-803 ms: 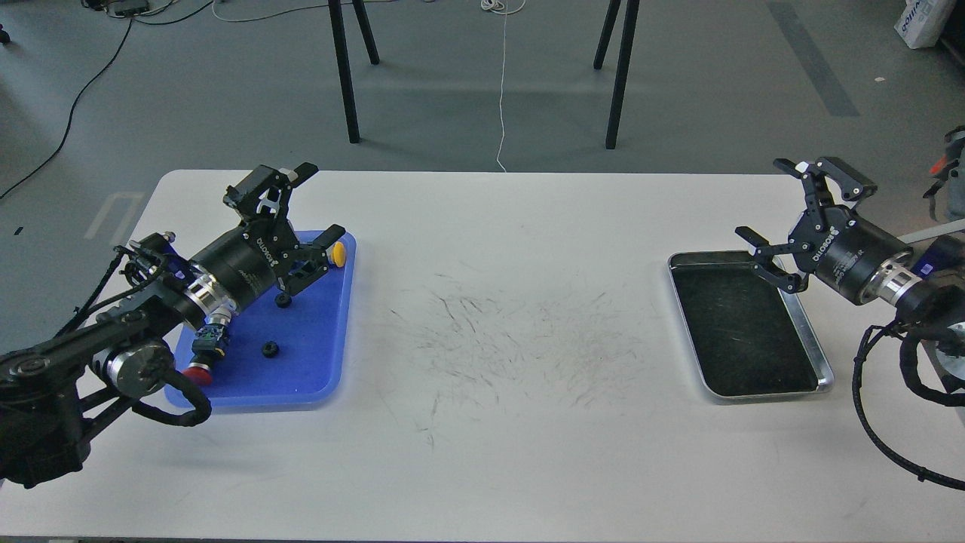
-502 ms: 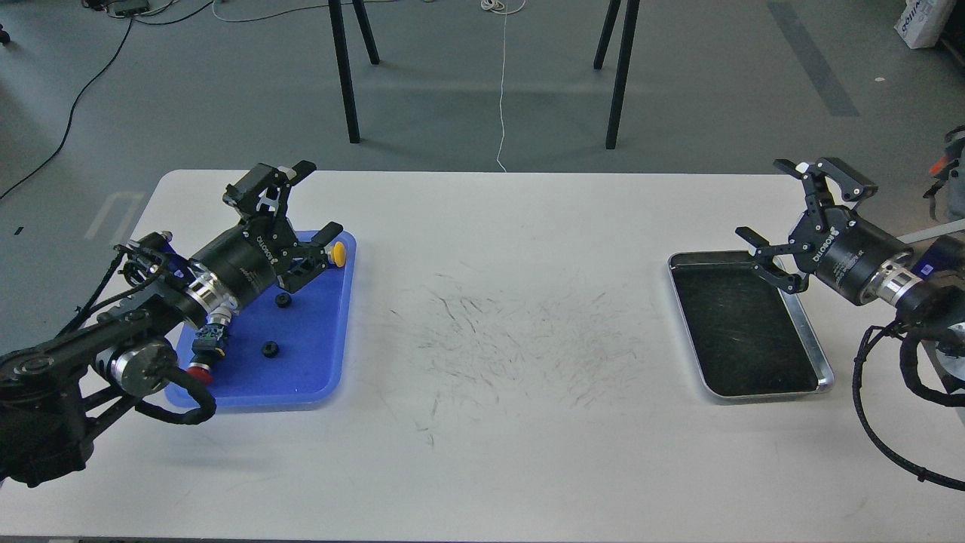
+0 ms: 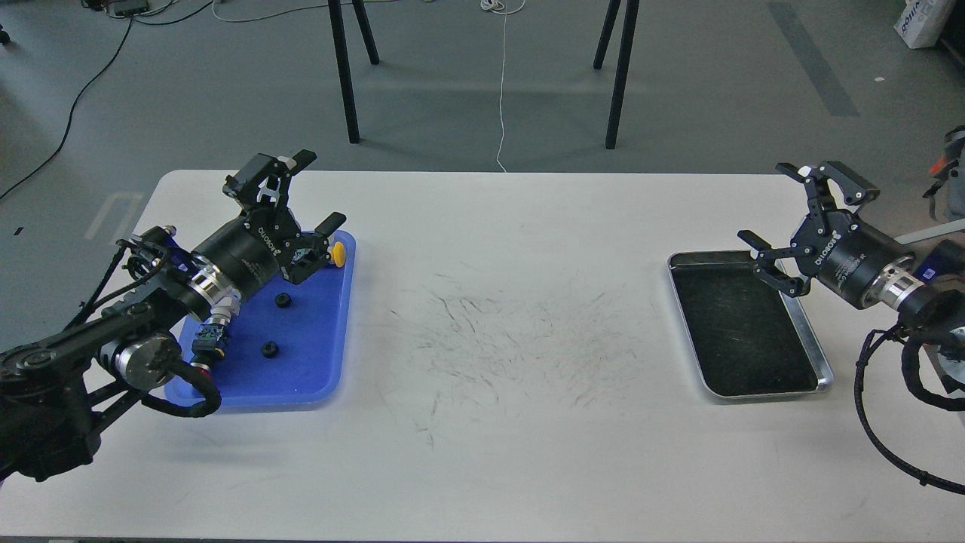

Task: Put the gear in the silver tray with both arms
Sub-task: 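Lower the left gripper over the parts in the blue tray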

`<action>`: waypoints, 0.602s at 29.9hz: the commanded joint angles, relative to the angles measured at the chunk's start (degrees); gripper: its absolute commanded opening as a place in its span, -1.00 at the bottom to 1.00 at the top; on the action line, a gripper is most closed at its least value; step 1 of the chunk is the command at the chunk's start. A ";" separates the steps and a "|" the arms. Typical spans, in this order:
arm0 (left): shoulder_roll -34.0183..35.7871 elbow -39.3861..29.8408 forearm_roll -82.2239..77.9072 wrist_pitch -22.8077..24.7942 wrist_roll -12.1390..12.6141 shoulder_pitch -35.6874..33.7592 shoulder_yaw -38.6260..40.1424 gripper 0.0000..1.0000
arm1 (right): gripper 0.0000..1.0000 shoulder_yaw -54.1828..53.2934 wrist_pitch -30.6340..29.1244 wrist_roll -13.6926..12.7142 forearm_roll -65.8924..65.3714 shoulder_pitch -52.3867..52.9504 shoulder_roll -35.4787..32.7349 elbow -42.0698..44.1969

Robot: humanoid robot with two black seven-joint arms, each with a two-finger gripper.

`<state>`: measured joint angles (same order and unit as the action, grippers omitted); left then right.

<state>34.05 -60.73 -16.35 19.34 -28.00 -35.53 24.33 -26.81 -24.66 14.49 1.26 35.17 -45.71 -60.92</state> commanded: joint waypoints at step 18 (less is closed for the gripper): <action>0.14 0.00 -0.70 -0.53 0.00 0.55 -0.86 0.99 | 0.97 -0.35 -0.12 0.19 -0.03 -0.27 -0.52 -0.07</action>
<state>34.32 -60.74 -16.78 18.75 -28.00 -35.09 23.68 -26.81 -24.78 14.54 1.24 34.80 -46.07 -60.97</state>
